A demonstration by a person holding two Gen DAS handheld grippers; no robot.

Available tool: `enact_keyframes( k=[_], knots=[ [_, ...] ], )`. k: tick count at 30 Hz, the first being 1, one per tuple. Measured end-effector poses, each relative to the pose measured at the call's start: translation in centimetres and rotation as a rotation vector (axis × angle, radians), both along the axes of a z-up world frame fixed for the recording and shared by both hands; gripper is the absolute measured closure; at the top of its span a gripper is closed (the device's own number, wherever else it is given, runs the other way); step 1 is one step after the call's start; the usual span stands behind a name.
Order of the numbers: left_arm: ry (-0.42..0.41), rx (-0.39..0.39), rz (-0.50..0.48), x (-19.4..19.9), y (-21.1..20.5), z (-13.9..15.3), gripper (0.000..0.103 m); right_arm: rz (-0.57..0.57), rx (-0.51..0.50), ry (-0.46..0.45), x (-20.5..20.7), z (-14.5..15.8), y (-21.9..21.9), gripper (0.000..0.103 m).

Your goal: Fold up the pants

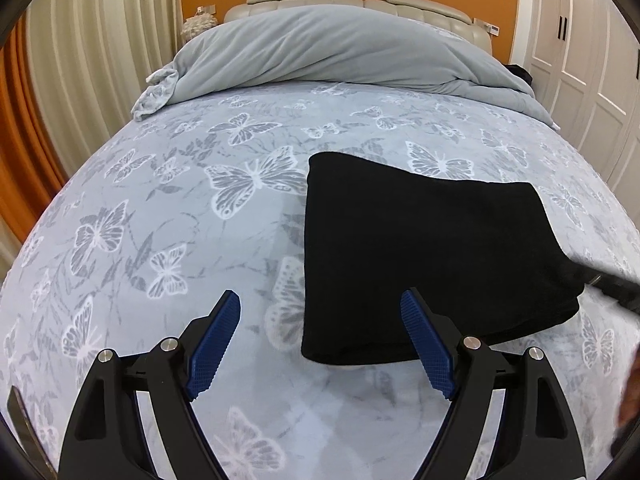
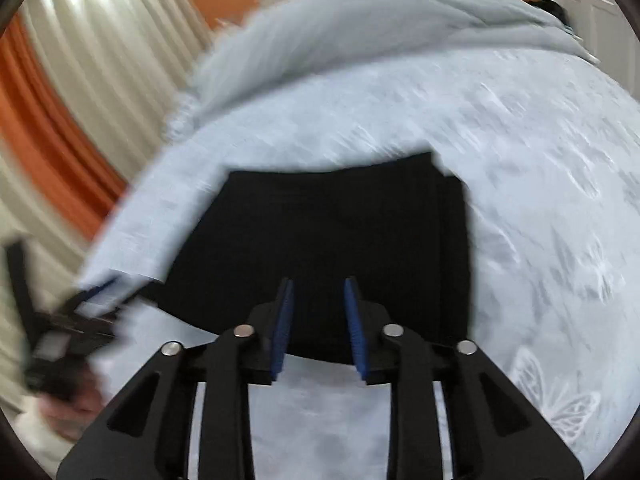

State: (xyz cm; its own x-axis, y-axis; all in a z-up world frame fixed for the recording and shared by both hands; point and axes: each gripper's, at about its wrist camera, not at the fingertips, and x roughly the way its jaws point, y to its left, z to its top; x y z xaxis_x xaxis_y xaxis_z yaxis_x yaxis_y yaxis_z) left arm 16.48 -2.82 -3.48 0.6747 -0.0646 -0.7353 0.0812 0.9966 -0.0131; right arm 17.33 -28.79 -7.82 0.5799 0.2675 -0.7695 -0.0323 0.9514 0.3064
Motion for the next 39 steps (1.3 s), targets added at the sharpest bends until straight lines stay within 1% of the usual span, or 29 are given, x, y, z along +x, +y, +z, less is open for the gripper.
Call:
enact_keyframes(
  k=[1, 2, 3, 4, 6, 7, 8, 10, 11, 13, 14, 15, 17, 19, 22, 23, 25, 30, 36, 39],
  knots=[
    [0.0, 0.0, 0.002, -0.2, 0.1, 0.0, 0.023, -0.02, 0.073, -0.019, -0.3, -0.7, -1.3, 0.092],
    [-0.003, 0.005, 0.007, -0.4, 0.1, 0.1, 0.023, -0.044, 0.13, -0.01, -0.4, -0.5, -2.0, 0.093],
    [-0.013, 0.019, 0.012, -0.9, 0.1, 0.3, 0.023, -0.071, 0.163, 0.012, -0.9, 0.8, -2.7, 0.092],
    [-0.028, 0.034, 0.012, -1.4, 0.1, 0.5, 0.023, -0.09, 0.161, -0.016, -1.7, 2.0, -2.9, 0.084],
    [-0.059, 0.059, 0.01, -2.8, 0.2, 1.1, 0.021, -0.126, 0.098, -0.105, -4.7, 4.5, -2.9, 0.06],
    [-0.073, 0.065, 0.011, -3.5, 0.3, 1.5, 0.016, -0.154, 0.022, -0.153, -6.9, 5.6, -2.5, 0.036],
    [-0.097, 0.075, 0.023, -4.5, 0.4, 2.0, 0.016, -0.177, -0.039, -0.195, -8.0, 6.3, -2.1, 0.03],
    [-0.134, 0.096, 0.036, -6.2, 0.5, 2.7, 0.016, -0.185, -0.162, -0.262, -11.0, 6.8, -0.8, 0.028],
    [-0.153, 0.107, 0.04, -7.1, 0.5, 2.9, 0.016, -0.177, -0.202, -0.278, -11.8, 6.8, -0.2, 0.023],
    [-0.189, 0.136, 0.053, -9.2, 0.7, 2.9, 0.015, -0.169, -0.268, -0.316, -14.5, 6.7, 1.1, 0.015],
    [-0.195, 0.147, 0.063, -9.9, 0.8, 2.8, 0.014, -0.173, -0.285, -0.334, -15.8, 6.6, 1.6, 0.014],
    [-0.195, 0.155, 0.068, -10.7, 0.9, 2.5, 0.014, -0.178, -0.289, -0.34, -15.9, 6.4, 1.8, 0.014],
    [-0.177, 0.147, 0.076, -11.8, 1.3, 2.1, 0.012, -0.188, -0.264, -0.346, -17.9, 5.6, 2.2, 0.011],
    [-0.137, 0.086, 0.072, -12.7, 2.1, 1.6, 0.012, -0.197, -0.251, -0.337, -18.8, 4.4, 2.1, 0.01],
    [-0.071, -0.034, 0.079, -13.4, 3.3, 0.5, 0.012, -0.207, -0.238, -0.319, -19.6, 2.9, 2.4, 0.01],
    [-0.053, -0.058, 0.08, -13.5, 3.4, 0.1, 0.012, -0.212, -0.235, -0.31, -19.5, 2.4, 2.4, 0.01],
    [-0.039, -0.074, 0.082, -13.7, 3.2, -0.4, 0.012, -0.235, -0.223, -0.304, -19.8, 1.6, 2.2, 0.01],
    [-0.081, -0.037, 0.071, -14.1, 2.3, -0.2, 0.012, -0.276, -0.156, -0.269, -19.6, 0.6, 1.3, 0.01],
    [-0.095, -0.011, 0.034, -14.4, 1.2, -0.2, 0.012, -0.284, -0.144, -0.296, -19.6, 1.4, 1.3, 0.01],
    [-0.104, 0.0, 0.02, -14.6, 0.8, -0.3, 0.012, -0.276, -0.139, -0.292, -19.5, 1.3, 1.6, 0.009]
  ],
)
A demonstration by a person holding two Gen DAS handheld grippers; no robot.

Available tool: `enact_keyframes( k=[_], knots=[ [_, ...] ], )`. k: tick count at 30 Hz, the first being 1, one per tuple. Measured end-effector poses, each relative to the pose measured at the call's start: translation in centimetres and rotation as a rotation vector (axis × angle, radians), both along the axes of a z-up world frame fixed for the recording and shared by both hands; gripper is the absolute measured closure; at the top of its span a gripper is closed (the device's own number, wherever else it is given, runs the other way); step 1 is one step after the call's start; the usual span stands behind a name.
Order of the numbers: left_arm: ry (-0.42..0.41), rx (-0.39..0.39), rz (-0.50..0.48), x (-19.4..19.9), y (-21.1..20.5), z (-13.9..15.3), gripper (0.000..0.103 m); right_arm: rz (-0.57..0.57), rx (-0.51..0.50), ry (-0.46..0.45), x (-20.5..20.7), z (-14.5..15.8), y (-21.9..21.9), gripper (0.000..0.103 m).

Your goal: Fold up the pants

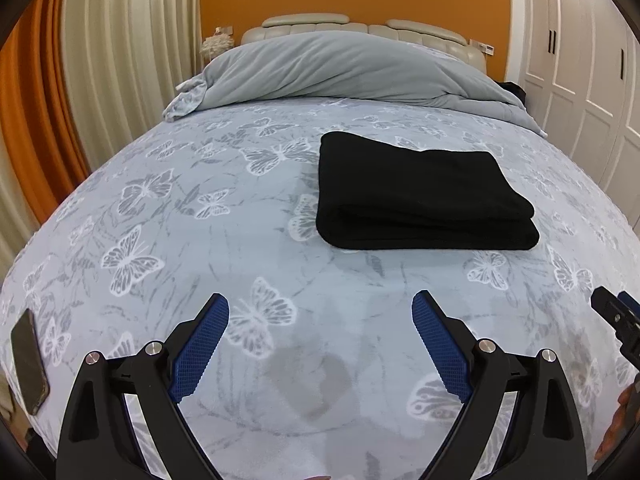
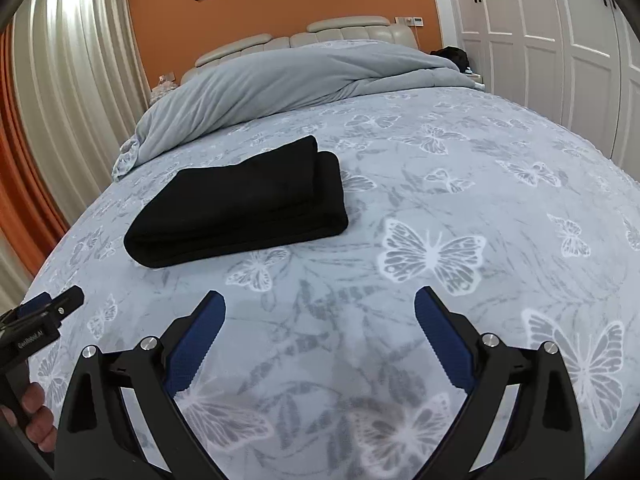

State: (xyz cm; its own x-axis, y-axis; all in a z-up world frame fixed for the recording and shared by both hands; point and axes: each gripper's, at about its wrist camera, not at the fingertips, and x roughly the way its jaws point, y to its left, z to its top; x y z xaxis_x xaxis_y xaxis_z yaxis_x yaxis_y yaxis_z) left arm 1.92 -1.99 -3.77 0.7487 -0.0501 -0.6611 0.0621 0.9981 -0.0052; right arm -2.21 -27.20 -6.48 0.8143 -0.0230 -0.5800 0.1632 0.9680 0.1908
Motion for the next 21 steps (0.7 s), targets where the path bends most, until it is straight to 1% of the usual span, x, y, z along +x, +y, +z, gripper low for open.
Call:
enact_keyframes(
  k=[4, 16, 18, 21],
  knots=[
    [0.008, -0.007, -0.016, 0.0, -0.3, -0.1, 0.012, 0.013, -0.004, 0.002, 0.1, 0.0, 0.4, 0.009],
    [-0.006, 0.038, -0.041, -0.4, -1.5, 0.0, 0.012, 0.038, -0.015, 0.013, 0.0, -0.2, 1.4, 0.009],
    [-0.008, 0.031, -0.041, -0.5, -1.6, 0.0, 0.012, 0.04, -0.02, 0.013, 0.0, -0.2, 1.6, 0.009],
    [-0.009, -0.014, -0.041, -0.5, -1.3, -0.2, 0.012, 0.042, -0.021, 0.016, 0.0, -0.3, 1.8, 0.009]
  ],
)
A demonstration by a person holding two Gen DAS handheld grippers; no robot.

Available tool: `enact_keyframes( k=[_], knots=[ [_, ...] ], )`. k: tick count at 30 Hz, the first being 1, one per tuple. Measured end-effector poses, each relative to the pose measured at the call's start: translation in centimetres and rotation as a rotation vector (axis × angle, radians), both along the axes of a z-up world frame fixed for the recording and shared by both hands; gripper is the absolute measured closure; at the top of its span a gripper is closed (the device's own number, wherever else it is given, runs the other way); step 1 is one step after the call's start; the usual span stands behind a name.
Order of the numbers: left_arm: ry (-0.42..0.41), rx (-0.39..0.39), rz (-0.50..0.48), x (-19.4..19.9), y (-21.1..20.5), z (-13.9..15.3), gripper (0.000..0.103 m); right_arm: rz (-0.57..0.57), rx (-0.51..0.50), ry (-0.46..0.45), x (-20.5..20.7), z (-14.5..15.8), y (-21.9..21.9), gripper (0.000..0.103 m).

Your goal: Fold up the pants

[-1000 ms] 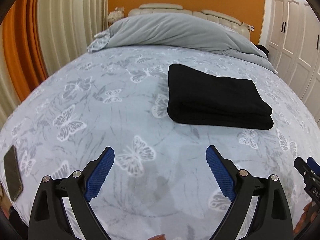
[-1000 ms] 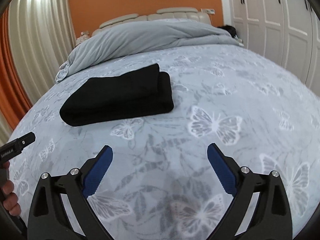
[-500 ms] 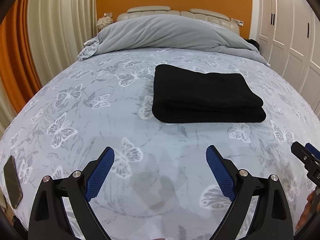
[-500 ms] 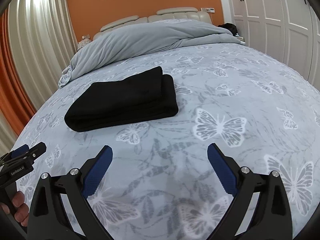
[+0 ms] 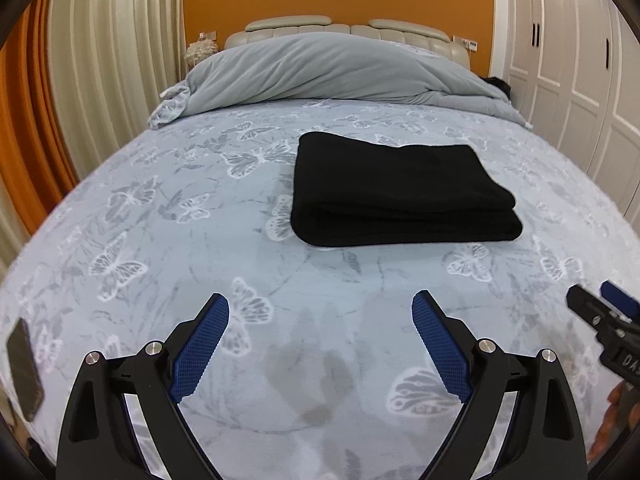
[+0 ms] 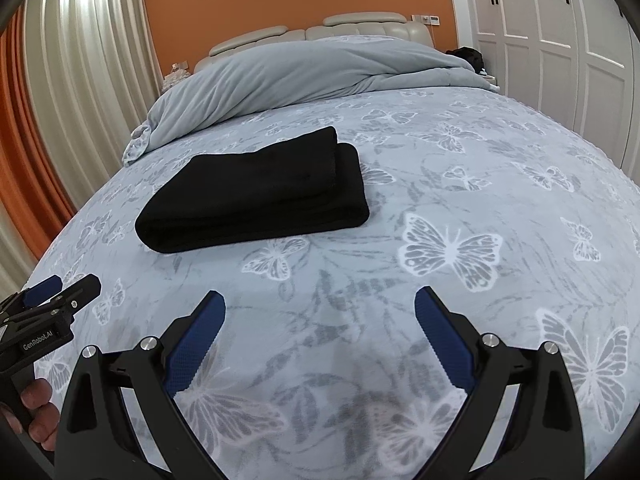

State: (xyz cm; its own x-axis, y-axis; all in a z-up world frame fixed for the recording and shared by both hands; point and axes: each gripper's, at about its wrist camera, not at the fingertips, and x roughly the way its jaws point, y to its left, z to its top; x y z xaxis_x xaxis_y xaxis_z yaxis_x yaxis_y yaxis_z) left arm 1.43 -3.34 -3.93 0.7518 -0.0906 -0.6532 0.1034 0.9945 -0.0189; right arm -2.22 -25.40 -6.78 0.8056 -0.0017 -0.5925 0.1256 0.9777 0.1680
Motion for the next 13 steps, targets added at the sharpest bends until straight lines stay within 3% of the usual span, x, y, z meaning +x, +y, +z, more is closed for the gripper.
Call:
enact_keyframes(
  k=[3, 9, 13],
  knots=[
    [-0.013, -0.01, 0.009, -0.08, 0.06, -0.18, 0.012, 0.006, 0.0, 0.005, 0.08, -0.1, 0.11, 0.009],
    [-0.019, 0.088, 0.041, 0.15, -0.49, -0.51, 0.012, 0.011, -0.006, 0.005, 0.02, -0.04, 0.29, 0.009],
    [-0.015, 0.096, 0.045, 0.34, -0.41, -0.83, 0.012, 0.012, -0.007, 0.003, 0.03, -0.02, 0.25, 0.009]
  ],
)
